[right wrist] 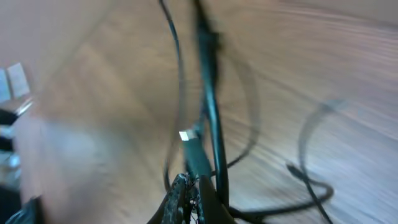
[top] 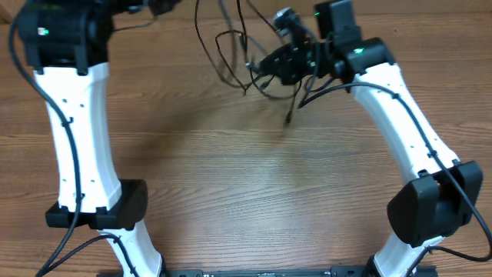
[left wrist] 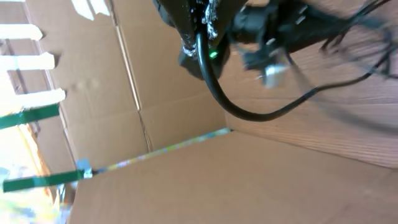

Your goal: Untangle cables

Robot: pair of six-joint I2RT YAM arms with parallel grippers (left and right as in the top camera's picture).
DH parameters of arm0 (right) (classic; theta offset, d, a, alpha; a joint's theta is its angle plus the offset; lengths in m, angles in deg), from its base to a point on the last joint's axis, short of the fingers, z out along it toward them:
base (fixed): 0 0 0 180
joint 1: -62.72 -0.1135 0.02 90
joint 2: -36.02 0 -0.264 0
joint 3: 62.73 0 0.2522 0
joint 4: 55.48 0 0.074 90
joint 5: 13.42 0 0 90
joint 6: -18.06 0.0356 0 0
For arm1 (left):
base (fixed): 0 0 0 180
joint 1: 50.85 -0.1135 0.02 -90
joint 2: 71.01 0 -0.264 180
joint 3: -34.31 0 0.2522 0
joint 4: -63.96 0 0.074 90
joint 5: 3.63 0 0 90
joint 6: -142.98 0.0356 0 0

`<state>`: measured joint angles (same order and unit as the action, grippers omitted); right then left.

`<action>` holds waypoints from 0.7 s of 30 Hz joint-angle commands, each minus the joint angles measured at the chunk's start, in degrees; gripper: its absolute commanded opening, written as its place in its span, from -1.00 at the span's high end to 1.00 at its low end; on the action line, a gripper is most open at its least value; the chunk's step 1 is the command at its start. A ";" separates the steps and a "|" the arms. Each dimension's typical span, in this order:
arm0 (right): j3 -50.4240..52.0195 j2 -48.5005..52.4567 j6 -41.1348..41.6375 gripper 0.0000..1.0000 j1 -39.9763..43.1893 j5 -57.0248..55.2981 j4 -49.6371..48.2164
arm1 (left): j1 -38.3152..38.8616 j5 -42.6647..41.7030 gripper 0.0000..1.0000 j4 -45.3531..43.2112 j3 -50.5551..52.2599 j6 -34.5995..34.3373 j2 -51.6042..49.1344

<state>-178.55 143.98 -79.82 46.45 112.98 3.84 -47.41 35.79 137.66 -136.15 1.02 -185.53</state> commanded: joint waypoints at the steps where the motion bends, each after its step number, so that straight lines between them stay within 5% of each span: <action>1: -0.28 -0.13 0.31 0.93 4.61 -2.93 1.20 | -3.26 -7.50 0.92 -0.66 -0.96 -0.96 1.40; 21: -0.31 -0.17 -1.60 0.93 34.38 -2.91 9.73 | -11.82 -13.62 0.92 -3.41 -0.96 -2.93 1.40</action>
<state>-178.55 143.98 -81.00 76.74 110.18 13.21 -58.65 24.18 134.69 -136.15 -1.32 -185.51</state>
